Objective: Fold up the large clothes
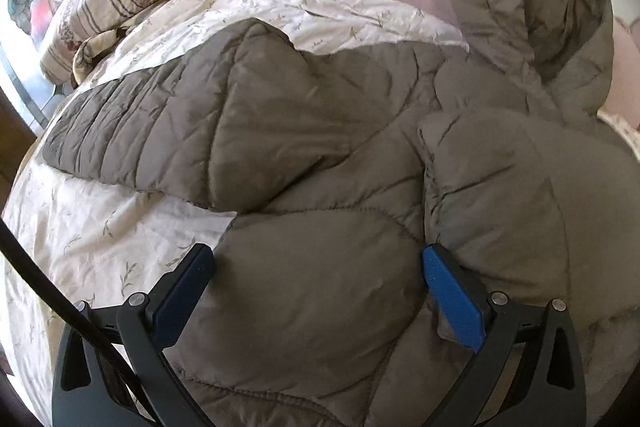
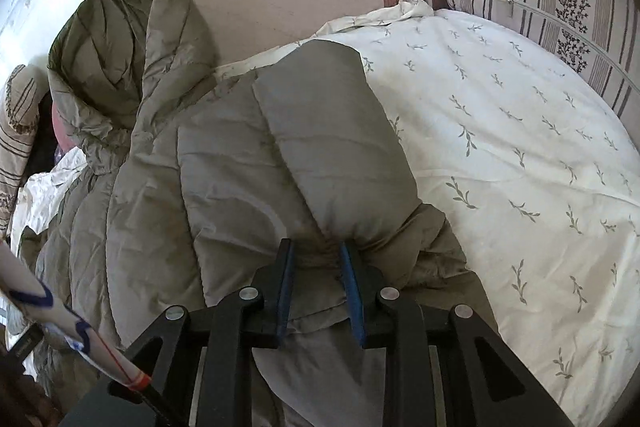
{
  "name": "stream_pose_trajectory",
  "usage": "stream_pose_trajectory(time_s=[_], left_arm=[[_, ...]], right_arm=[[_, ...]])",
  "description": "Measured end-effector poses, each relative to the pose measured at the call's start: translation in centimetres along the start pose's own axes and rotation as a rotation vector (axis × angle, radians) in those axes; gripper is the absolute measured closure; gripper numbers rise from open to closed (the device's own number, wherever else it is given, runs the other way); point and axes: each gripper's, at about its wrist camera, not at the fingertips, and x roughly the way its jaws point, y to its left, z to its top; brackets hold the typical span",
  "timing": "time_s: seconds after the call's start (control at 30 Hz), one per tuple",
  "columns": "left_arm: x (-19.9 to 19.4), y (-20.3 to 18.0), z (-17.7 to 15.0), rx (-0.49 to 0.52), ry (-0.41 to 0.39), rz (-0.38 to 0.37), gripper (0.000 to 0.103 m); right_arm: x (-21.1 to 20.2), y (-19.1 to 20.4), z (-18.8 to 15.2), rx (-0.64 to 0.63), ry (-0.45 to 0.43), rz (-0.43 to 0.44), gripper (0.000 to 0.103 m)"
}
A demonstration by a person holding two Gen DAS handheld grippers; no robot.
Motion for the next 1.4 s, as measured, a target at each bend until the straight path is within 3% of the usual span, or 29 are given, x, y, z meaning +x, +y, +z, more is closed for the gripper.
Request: stream_pose_trajectory(time_s=[0.13, 0.27, 0.4, 0.5, 0.6, 0.77, 1.1, 1.4], left_arm=[[-0.9, 0.3, 0.1, -0.004, -0.004, -0.006, 0.0], [-3.2, 1.3, 0.5, -0.046, -0.089, -0.02, 0.0], [-5.0, 1.1, 0.4, -0.048, -0.157, -0.066, 0.0], [-4.8, -0.2, 0.2, 0.007, -0.144, -0.093, 0.0], [-3.2, -1.6, -0.1, 0.062, -0.077, -0.087, 0.0], [-2.2, -1.4, -0.3, 0.052, -0.036, -0.092, 0.0], [-2.3, -1.5, -0.5, 0.057, -0.04, -0.091, 0.0], [-3.5, -0.6, -0.1, 0.019, -0.077, -0.108, 0.0]], right_arm=[[-1.8, 0.5, 0.3, 0.002, -0.048, -0.019, 0.077], [-4.3, 3.3, 0.0, -0.057, -0.119, 0.058, 0.077], [-4.0, 6.1, -1.0, -0.126, -0.093, 0.096, 0.077], [-3.0, 6.8, -1.3, -0.146, -0.058, 0.086, 0.077], [-2.1, 6.7, -1.5, -0.146, -0.023, 0.067, 0.077], [-1.3, 6.4, -1.9, -0.142, 0.017, 0.06, 0.076], [-1.8, 6.9, -2.2, -0.171, 0.0, 0.029, 0.074], [-3.4, 9.5, -3.1, -0.262, -0.042, 0.102, 0.071]])
